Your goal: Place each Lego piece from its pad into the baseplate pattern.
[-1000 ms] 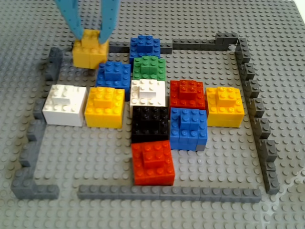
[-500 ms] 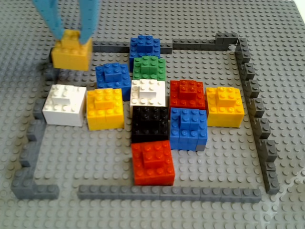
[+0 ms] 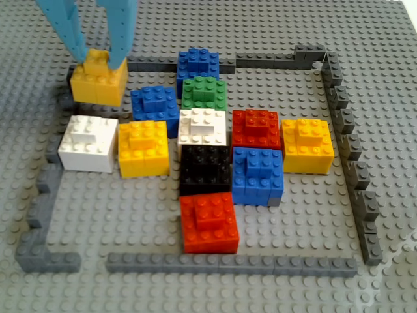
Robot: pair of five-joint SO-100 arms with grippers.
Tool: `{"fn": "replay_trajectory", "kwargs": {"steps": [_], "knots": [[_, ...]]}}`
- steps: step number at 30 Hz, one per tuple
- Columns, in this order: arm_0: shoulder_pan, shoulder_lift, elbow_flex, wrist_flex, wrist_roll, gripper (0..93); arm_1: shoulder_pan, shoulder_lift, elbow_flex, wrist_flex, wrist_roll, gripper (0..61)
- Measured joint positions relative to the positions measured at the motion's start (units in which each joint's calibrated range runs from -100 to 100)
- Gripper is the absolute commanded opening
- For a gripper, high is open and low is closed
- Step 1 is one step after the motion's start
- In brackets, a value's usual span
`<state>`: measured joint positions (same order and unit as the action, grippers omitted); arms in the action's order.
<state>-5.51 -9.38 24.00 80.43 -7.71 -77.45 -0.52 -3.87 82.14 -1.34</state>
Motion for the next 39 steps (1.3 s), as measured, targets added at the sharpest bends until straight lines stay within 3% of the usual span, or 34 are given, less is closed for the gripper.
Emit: {"fn": "replay_trajectory", "kwargs": {"steps": [39], "knots": [[3.0, 1.9, 0.0, 0.0, 0.5, 0.0, -0.5, 0.7, -2.1, 0.2, 0.5, 0.2]]}}
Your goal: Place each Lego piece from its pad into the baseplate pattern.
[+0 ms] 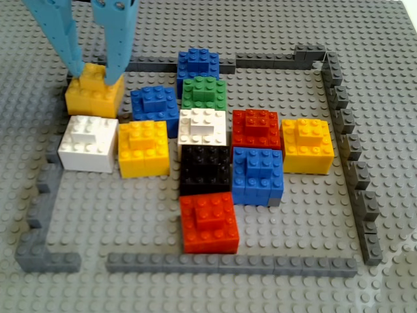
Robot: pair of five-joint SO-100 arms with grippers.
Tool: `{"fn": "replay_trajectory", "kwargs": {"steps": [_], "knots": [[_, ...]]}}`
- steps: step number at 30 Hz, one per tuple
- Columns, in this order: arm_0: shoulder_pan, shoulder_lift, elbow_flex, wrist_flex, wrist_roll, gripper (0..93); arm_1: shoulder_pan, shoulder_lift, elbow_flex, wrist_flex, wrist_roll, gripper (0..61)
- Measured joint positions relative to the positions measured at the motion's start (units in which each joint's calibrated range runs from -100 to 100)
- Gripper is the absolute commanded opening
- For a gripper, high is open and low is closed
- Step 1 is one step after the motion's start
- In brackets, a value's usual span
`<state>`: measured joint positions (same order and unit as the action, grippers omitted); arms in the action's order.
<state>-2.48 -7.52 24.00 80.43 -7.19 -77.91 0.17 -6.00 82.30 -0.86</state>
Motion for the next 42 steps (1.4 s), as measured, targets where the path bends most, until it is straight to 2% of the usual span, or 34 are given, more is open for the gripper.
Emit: {"fn": "replay_trajectory", "kwargs": {"steps": [42], "knots": [[0.0, 2.5, -0.5, -0.3, 1.5, 0.0, -0.5, 0.0, 0.0, 1.2, 0.0, 0.2]]}}
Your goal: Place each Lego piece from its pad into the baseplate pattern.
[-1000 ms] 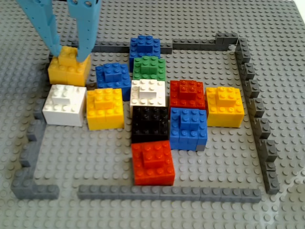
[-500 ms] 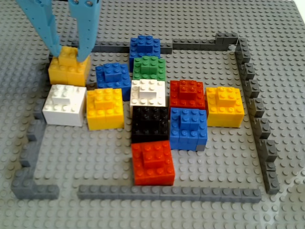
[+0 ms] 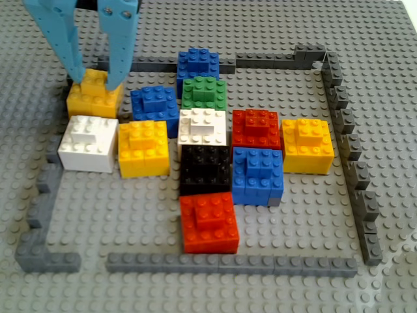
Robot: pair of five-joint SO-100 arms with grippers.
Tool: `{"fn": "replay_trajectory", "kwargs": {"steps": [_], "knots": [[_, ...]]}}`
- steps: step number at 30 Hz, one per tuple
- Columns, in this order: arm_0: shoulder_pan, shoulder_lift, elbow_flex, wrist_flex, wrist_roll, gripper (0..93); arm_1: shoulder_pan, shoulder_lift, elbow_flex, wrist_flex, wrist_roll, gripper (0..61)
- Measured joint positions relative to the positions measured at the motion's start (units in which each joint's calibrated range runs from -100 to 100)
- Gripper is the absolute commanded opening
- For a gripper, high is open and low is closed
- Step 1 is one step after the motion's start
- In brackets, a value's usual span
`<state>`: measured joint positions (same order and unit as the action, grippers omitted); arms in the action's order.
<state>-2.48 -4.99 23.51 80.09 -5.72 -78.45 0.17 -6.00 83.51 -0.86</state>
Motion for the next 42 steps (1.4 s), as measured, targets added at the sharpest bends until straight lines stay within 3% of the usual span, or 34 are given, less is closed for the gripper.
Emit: {"fn": "replay_trajectory", "kwargs": {"steps": [28, 33, 42], "knots": [[1.6, 0.0, 0.0, 0.0, -0.4, 4.8, -0.1, 0.0, 0.0, 0.9, 0.0, 0.2], [1.6, 0.1, 0.0, 0.1, -0.2, 16.0, -0.7, 0.0, 0.0, 0.9, 0.0, 0.2], [1.6, 0.1, 0.0, 0.2, -0.2, 17.7, -0.7, 0.0, 0.0, 0.9, 0.0, 0.2]]}}
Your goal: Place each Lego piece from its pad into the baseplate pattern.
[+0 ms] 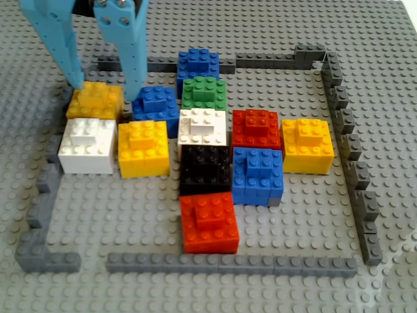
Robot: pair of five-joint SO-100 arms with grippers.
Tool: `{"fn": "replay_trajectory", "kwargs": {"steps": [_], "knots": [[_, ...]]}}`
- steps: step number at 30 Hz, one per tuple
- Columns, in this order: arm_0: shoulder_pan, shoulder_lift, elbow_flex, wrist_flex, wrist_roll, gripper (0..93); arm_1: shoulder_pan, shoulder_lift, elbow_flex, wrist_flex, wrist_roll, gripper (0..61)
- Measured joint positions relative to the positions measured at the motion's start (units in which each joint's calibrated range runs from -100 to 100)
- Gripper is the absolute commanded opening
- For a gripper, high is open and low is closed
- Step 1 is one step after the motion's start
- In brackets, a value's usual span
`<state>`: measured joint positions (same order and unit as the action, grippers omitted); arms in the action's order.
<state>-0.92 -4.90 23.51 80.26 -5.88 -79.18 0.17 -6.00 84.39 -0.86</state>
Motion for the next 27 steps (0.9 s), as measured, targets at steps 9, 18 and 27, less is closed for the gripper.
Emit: {"fn": "replay_trajectory", "kwargs": {"steps": [9, 18, 27], "knots": [[0.0, -2.1, 0.1, 0.0, 0.0, 17.1, 0.0, -1.6, 0.0, 1.3, 0.0, 0.2], [0.8, -9.0, 0.1, 0.3, 0.1, 17.0, 1.3, -7.4, 3.9, 2.2, 0.0, 0.2], [7.4, -16.2, 0.1, 3.8, 1.6, 4.1, 1.3, -9.2, 3.2, 5.7, 0.0, 0.2]]}}
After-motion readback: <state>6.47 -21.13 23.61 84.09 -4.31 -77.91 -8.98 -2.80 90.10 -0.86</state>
